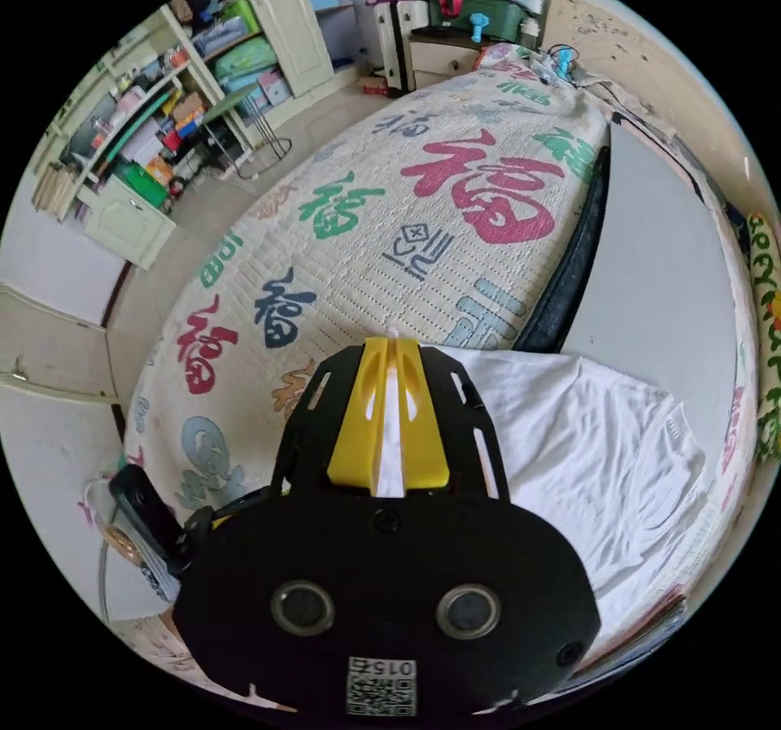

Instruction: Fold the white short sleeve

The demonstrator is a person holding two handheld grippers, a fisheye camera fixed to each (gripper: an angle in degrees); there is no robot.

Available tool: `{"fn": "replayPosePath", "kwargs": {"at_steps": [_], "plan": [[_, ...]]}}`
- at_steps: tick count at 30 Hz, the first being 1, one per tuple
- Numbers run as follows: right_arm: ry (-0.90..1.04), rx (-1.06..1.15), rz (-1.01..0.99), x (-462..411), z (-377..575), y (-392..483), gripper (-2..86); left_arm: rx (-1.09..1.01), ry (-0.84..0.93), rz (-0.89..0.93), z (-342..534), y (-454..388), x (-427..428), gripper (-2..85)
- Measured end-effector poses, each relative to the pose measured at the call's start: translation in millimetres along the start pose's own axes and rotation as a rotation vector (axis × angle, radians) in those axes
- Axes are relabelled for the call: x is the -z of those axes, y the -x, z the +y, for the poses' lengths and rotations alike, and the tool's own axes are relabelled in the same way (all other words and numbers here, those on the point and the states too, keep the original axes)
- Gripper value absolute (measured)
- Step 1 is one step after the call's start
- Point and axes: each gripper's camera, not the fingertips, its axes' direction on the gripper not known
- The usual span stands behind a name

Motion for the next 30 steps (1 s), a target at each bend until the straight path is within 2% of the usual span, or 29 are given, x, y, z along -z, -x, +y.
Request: {"fn": "replayPosePath", "kwargs": {"at_steps": [2, 8, 10, 13, 19, 21, 27, 30], "plan": [[-0.073, -0.04, -0.036, 29.8, 14.4, -23.1, 0.6, -0.088, 0.02, -0.033, 1.8, -23.4, -0.4, -0.5], [-0.216, -0.154, -0.052, 113.6, 101.8, -121.8, 0.5, -0.554, 0.159, -0.185, 28.7, -121.8, -21.1, -0.4], [-0.21, -0.217, -0.066, 120.8, 146.0, -160.6, 0.5, -0.697, 0.297, -0.235, 42.3, -148.0, -43.1, -0.2], [-0.174, -0.271, -0.058, 113.2, 193.4, -197.8, 0.5, -0.806, 0.451, -0.237, 61.2, -168.6, -68.5, 0.0], [-0.214, -0.355, -0.139, 102.2, 250.6, -247.6, 0.9, -0.907, 0.593, -0.235, 78.6, -200.1, -89.2, 0.4], [-0.216, -0.356, -0.109, 103.3, 259.7, -253.1, 1.0, -0.926, 0.657, -0.235, 80.0, -204.4, -91.9, 0.7], [-0.174, -0.368, -0.016, 104.7, 275.4, -268.5, 1.6, -0.898, 0.525, -0.183, 66.9, -221.0, -71.3, 5.2], [-0.218, -0.344, 0.022, 112.0, 280.4, -271.3, 2.6, -0.86, 0.496, -0.237, 68.0, -227.1, -74.8, 8.0]]}}
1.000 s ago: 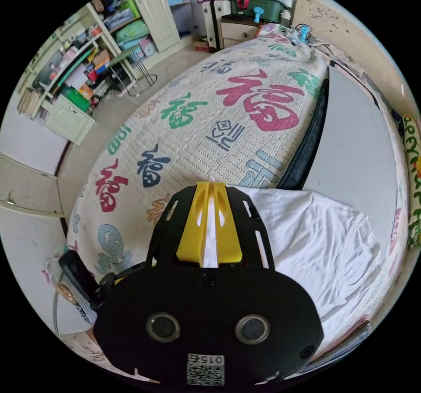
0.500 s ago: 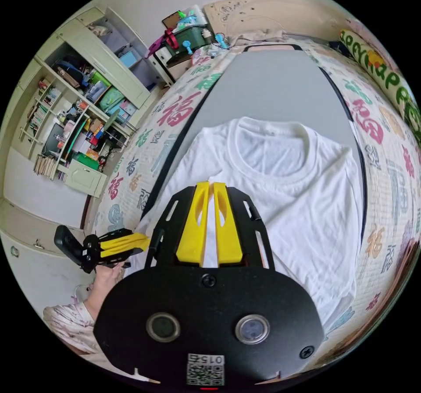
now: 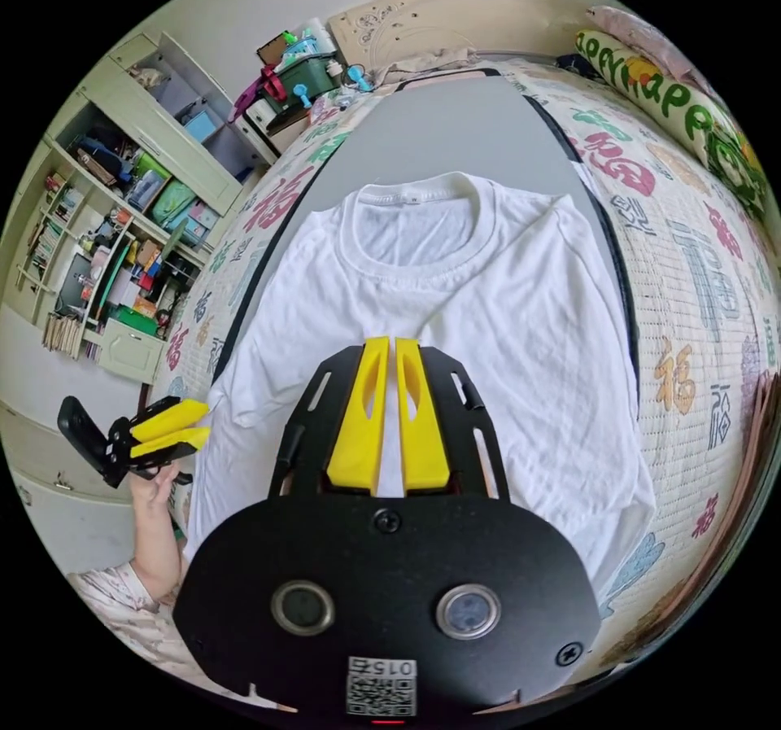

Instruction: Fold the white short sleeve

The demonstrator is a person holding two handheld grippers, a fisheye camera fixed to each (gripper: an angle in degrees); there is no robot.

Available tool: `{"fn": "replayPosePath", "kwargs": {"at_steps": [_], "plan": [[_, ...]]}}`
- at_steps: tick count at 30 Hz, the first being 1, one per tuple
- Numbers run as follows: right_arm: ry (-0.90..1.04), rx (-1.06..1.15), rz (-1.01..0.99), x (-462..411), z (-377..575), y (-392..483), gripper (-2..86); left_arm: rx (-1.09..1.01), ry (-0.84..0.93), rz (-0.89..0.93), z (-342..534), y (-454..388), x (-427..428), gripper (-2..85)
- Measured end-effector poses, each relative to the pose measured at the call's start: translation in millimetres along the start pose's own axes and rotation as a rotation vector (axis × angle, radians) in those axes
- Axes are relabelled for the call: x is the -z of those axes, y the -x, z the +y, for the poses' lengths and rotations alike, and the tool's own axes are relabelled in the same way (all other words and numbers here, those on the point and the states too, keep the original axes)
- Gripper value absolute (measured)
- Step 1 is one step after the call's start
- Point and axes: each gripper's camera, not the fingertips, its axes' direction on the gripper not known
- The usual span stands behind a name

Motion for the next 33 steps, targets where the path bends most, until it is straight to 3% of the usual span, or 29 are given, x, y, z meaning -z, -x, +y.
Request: {"fn": "replayPosePath", "kwargs": {"at_steps": [4, 7, 11, 20, 23, 27, 33], "plan": [[0.025, 0.172, 0.044, -2.0, -2.7, 19.5, 6.6, 0.061, -0.008, -0.039, -9.6, -9.3, -4.4, 10.1], [0.09, 0.182, 0.019, -13.2, -9.7, 19.8, 7.9, 0.036, 0.033, -0.09, -18.2, -19.8, -13.2, 9.6], [0.094, 0.139, 0.088, -16.3, -13.5, 10.9, 0.5, 0.001, 0.09, -0.159, -26.6, -33.6, -20.5, 8.0], [0.061, 0.09, 0.16, 3.1, -15.7, -18.0, -0.8, -0.058, 0.151, -0.168, -39.3, -43.0, -5.8, 5.6], [0.059, 0.115, 0.078, 10.5, -13.9, -23.0, 0.2, -0.049, 0.142, -0.115, -41.5, -40.6, -0.6, 7.2], [0.105, 0.171, -0.001, 9.3, -13.3, -20.5, 8.1, -0.009, 0.107, -0.088, -45.5, -33.6, 9.0, 8.0], [0.13, 0.191, 0.032, 11.3, -12.1, -27.0, 0.9, -0.105, 0.141, -0.206, -51.0, -55.0, 2.7, 6.7]]}}
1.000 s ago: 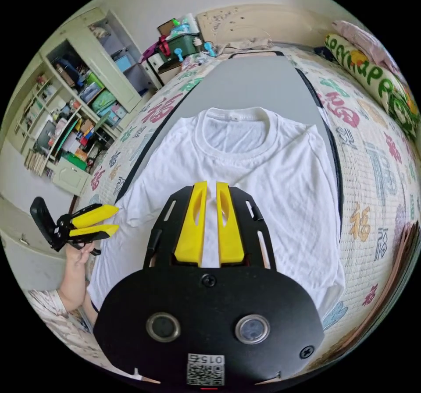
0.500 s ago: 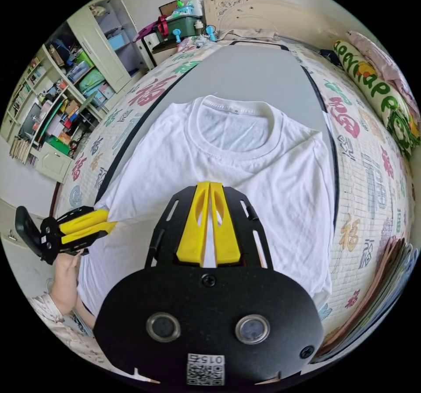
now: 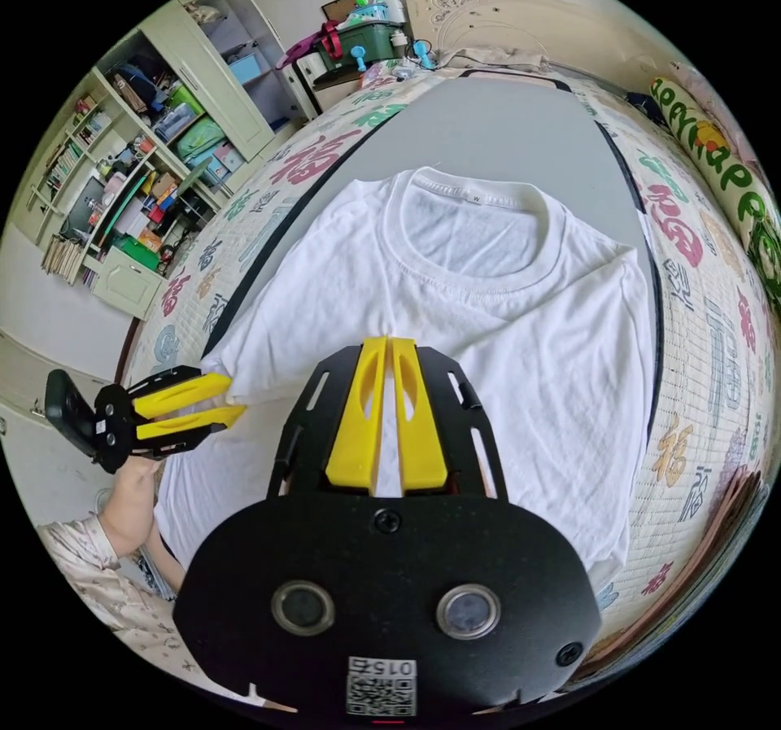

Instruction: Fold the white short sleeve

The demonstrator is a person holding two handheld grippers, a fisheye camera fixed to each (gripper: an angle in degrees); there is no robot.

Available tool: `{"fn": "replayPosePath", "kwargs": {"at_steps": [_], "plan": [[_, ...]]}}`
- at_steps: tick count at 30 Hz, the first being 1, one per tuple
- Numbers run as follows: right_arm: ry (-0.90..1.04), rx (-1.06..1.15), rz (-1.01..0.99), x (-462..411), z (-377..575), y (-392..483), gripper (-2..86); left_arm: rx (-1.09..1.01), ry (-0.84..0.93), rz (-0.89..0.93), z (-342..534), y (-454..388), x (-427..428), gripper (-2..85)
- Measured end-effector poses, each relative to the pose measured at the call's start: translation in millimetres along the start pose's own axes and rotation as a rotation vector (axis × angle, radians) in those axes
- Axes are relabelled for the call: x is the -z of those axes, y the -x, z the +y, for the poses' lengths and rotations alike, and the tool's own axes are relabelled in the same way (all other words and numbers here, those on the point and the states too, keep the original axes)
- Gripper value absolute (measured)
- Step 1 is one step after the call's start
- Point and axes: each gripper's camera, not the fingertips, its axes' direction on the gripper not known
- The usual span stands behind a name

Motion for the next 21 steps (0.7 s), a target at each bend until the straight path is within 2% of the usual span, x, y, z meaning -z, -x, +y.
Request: {"fn": "replayPosePath", "kwargs": {"at_steps": [15, 19, 21], "plan": [[0.001, -0.08, 0.092, 29.4, 11.1, -29.4, 0.2, 0.065, 0.001, 0.181, 5.5, 42.3, 15.1, 6.9], [0.005, -0.065, 0.072, 40.3, 19.0, -41.5, -0.4, 0.106, -0.102, 0.277, 7.9, 53.9, 28.5, 5.6], [0.012, -0.061, 0.069, 44.2, 22.8, -46.7, -0.4, 0.109, -0.08, 0.268, 5.7, 54.2, 22.1, 4.0]]}}
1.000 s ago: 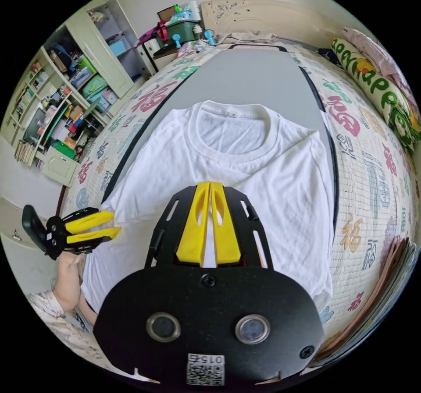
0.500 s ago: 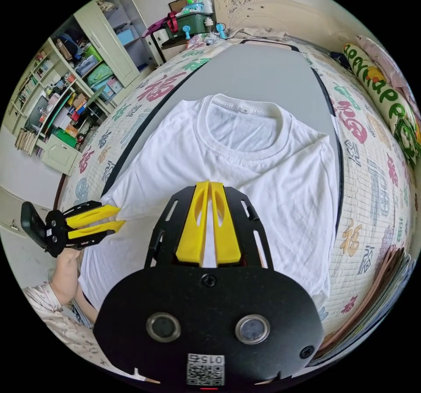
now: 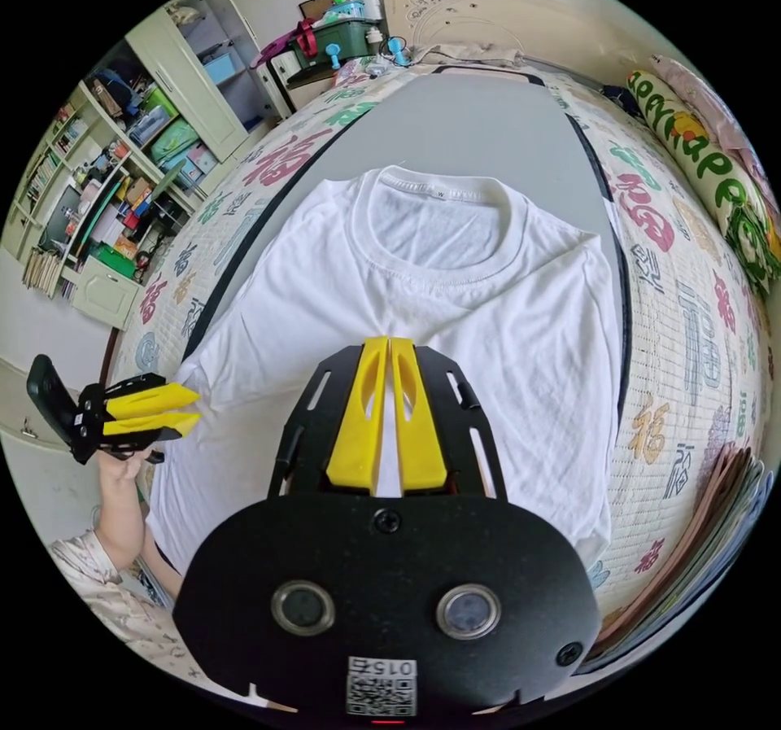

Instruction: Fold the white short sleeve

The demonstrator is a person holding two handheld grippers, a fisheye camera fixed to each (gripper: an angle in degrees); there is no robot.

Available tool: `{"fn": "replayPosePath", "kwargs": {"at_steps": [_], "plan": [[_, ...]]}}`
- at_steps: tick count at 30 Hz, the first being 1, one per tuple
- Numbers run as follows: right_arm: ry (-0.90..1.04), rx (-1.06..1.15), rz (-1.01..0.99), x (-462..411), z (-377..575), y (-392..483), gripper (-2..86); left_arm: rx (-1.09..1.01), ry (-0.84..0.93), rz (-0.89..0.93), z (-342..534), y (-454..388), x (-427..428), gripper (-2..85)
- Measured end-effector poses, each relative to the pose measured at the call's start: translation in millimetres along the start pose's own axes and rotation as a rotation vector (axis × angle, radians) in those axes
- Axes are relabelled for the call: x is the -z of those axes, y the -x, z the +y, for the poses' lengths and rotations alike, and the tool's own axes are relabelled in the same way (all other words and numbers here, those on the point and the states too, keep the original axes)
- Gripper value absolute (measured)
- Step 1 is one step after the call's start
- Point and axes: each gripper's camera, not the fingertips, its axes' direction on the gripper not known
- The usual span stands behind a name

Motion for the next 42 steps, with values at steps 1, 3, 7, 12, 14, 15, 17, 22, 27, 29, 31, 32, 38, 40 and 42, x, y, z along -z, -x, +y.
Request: {"fn": "replayPosePath", "kwargs": {"at_steps": [1, 3, 7, 12, 14, 15, 17, 22, 27, 29, 31, 32, 38, 40, 42], "plan": [[-0.003, 0.0, -0.022, 4.3, 2.2, -5.2, 0.1, -0.016, 0.049, 0.007, -0.9, 0.2, -8.7, 3.2], [-0.036, -0.014, -0.114, 16.5, 6.1, -19.5, 2.2, -0.025, 0.095, 0.03, -1.1, 1.8, -16.0, 2.8], [-0.165, -0.091, -0.214, 57.4, 16.3, -75.1, 5.5, -0.055, 0.016, -0.013, -12.0, 4.7, 17.4, 4.6], [-0.245, -0.164, -0.072, 91.2, 16.2, -134.2, 7.5, -0.009, -0.104, -0.193, -56.6, 33.9, 30.4, 9.0], [-0.247, -0.175, -0.038, 95.1, 10.3, -149.0, 8.4, 0.033, -0.126, -0.251, -79.4, 53.7, 22.0, 10.5], [-0.242, -0.177, -0.024, 95.3, 4.7, -156.3, 9.2, 0.075, -0.136, -0.225, -94.0, 69.8, 14.7, 10.7], [-0.232, -0.175, -0.011, 93.3, -4.8, -164.2, 10.3, 0.124, -0.115, -0.184, -115.5, 92.5, -0.1, 10.8], [-0.169, -0.152, 0.018, 74.1, -30.5, -175.1, 11.7, 0.211, 0.013, -0.156, -152.4, 133.4, -49.3, 11.5], [-0.1, -0.129, 0.037, 61.0, -33.0, -180.8, 10.3, 0.259, 0.063, -0.119, -156.9, 154.6, -75.2, 10.4], [-0.102, -0.134, 0.047, 62.6, -28.0, -182.8, 6.9, 0.262, 0.067, -0.146, -156.7, 158.6, -78.4, 7.3], [-0.091, -0.13, 0.063, 66.8, -22.2, -186.4, 4.3, 0.28, 0.084, -0.112, -155.3, 168.7, -81.4, 2.5], [-0.088, -0.127, 0.058, 68.1, -21.0, -187.4, 4.0, 0.287, 0.086, -0.103, -154.7, 171.3, -81.5, 2.1], [-0.162, -0.14, 0.044, 102.9, -5.2, -190.9, 2.5, 0.273, -0.02, -0.119, -148.4, 175.5, -60.3, 0.3], [-0.221, -0.152, 0.034, 128.5, 2.6, -190.0, 2.2, 0.271, -0.113, -0.102, -146.9, 174.1, -40.7, 0.3], [-0.268, -0.147, 0.022, 152.1, 11.5, -187.2, 2.1, 0.261, -0.183, -0.085, -144.4, 169.9, -23.0, 0.3]]}}
